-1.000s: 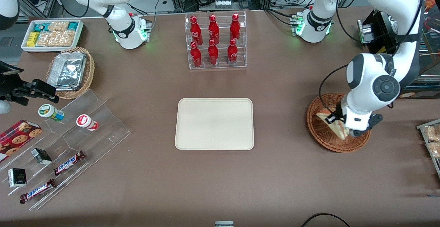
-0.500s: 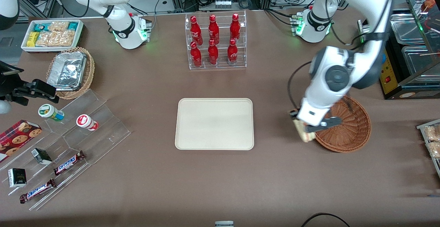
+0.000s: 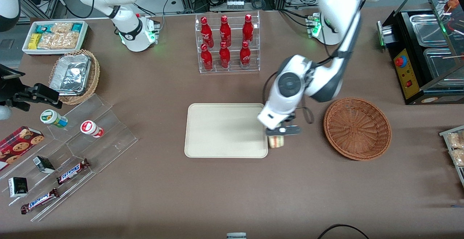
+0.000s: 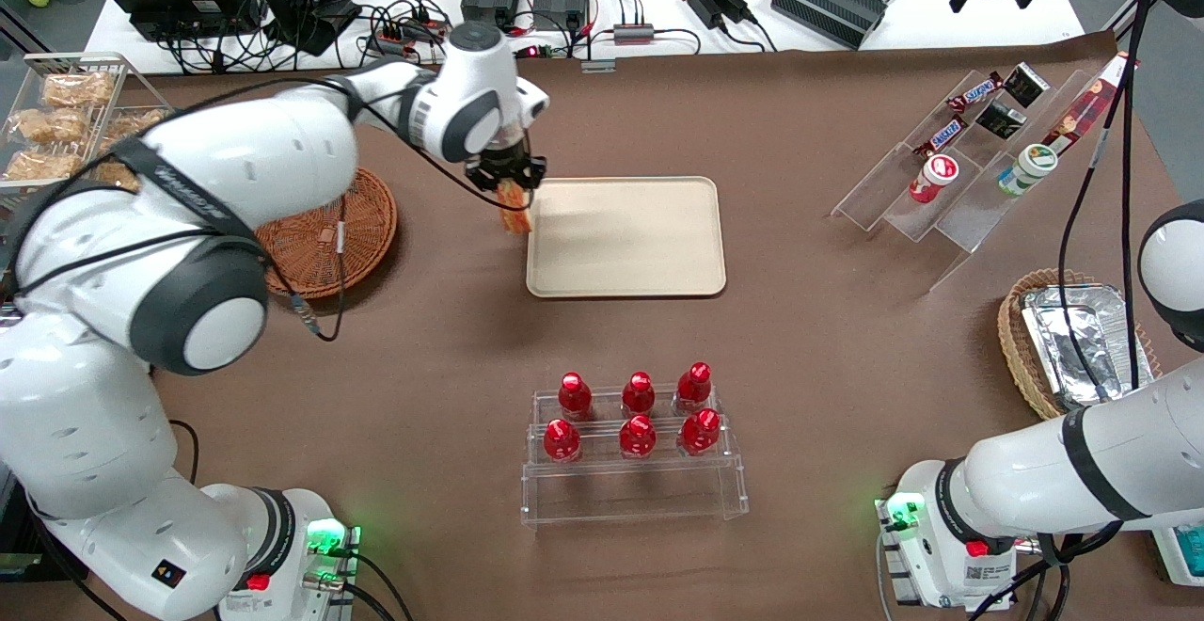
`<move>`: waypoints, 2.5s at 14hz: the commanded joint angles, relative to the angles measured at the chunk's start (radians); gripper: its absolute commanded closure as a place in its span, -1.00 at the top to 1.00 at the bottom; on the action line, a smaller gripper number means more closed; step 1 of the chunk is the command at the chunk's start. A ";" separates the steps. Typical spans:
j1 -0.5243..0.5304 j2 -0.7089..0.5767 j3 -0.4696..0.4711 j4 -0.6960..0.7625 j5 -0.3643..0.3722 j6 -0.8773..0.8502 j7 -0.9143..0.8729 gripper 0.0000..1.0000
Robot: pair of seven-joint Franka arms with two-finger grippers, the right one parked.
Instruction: Place sandwich from basket to tray
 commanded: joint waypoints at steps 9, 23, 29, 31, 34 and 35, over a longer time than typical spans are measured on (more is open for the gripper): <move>-0.091 0.172 -0.005 0.113 -0.060 0.088 0.000 -0.24; -0.039 0.019 0.016 0.107 -0.077 -0.101 -0.014 1.00; 0.191 -0.220 0.016 0.042 -0.063 -0.288 0.005 1.00; 0.249 -0.262 0.018 0.033 -0.060 -0.303 0.006 1.00; 0.344 -0.315 0.022 0.032 -0.032 -0.386 0.148 1.00; 0.382 -0.340 0.022 0.029 -0.032 -0.407 0.200 1.00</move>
